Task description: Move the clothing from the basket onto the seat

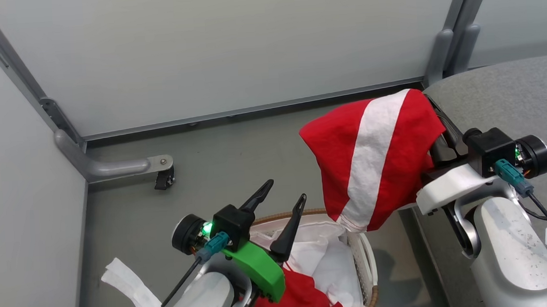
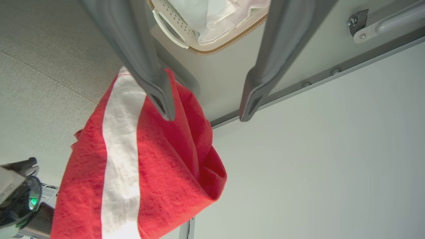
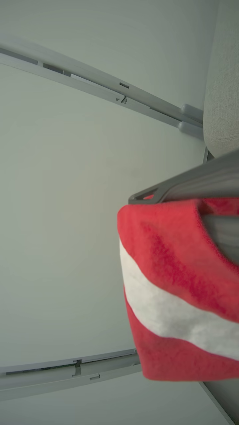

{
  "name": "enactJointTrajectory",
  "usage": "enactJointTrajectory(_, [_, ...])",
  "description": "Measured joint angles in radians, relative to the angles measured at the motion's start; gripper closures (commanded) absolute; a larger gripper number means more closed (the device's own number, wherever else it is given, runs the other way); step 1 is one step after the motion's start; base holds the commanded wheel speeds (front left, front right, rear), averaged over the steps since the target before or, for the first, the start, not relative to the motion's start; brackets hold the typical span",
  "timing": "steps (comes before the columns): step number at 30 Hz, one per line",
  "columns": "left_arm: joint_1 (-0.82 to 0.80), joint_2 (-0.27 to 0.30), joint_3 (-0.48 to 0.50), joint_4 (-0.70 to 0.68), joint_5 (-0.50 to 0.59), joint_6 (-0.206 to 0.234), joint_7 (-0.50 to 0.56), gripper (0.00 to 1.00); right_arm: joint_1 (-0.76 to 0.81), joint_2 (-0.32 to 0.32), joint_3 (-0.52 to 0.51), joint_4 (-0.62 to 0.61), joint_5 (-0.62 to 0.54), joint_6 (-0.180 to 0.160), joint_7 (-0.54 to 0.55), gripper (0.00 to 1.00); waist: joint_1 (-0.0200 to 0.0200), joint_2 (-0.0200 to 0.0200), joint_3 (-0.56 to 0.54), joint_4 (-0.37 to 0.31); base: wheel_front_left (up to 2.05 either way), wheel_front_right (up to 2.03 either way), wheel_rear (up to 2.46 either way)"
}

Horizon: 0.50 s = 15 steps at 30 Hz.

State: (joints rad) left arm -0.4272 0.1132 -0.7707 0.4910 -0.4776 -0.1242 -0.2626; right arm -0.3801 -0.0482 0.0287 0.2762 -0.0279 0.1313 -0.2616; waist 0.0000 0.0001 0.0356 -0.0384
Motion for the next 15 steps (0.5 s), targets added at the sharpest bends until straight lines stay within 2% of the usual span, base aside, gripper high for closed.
enactJointTrajectory(7, [0.006,-0.016,0.01,-0.026,0.042,-0.004,-0.001,0.0,-0.01,0.0,-0.022,0.0,-0.009,0.0,0.0,1.0,0.0,0.0,0.019,-0.06,0.0,0.0,0.0])
enactJointTrajectory(15, [-0.001,-0.018,-0.007,-0.038,0.058,-0.005,-0.001,0.0,-0.027,-0.001,-0.059,-0.008,-0.021,0.0,0.0,1.0,0.0,0.0,0.052,-0.18,0.0,0.0,0.0])
